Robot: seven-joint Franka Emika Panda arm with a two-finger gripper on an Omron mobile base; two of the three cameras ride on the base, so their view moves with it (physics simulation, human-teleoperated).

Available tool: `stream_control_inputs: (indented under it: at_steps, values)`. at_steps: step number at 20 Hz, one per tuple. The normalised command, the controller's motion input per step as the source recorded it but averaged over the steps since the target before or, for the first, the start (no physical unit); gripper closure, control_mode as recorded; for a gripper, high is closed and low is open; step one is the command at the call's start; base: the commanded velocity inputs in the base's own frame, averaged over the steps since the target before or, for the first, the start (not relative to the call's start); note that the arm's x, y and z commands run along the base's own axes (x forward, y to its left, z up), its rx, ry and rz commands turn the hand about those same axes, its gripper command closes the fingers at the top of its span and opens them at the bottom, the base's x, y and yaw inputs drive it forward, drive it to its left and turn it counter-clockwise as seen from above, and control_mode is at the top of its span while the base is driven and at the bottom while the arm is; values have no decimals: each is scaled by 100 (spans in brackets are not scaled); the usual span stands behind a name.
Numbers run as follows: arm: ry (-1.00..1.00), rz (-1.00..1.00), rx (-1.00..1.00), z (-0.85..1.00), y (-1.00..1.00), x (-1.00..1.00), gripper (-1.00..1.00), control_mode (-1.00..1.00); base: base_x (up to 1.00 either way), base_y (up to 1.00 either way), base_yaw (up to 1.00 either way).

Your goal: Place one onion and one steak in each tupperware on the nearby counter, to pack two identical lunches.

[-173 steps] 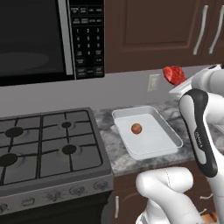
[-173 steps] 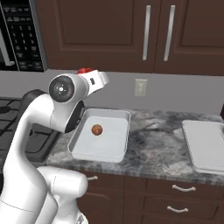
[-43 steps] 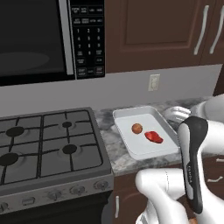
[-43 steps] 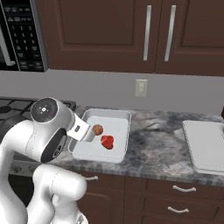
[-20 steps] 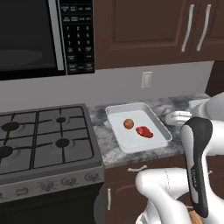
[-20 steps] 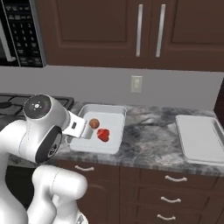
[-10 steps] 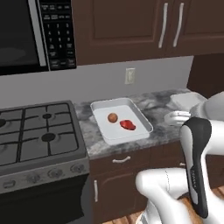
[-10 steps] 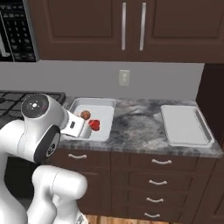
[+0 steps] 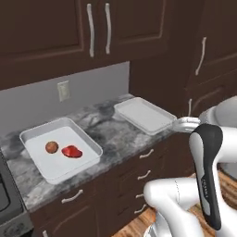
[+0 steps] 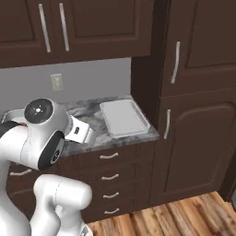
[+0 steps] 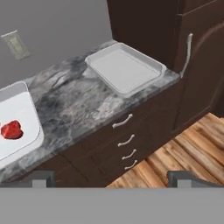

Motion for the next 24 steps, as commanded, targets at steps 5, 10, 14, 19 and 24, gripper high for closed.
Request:
stream_control_inputs:
  at_steps: [5,10,14,19,24]
  values:
    - [0,0,0,0,0,0,-100,100,0,-42,-67]
    - [0,0,0,0,0,0,-100,100,0,-24,-60]
    - [0,0,0,0,0,0,-100,100,0,-21,-58]
    - [0,0,0,0,0,0,-100,100,0,-15,-57]
    - [0,0,0,0,0,0,-100,100,0,0,-50]
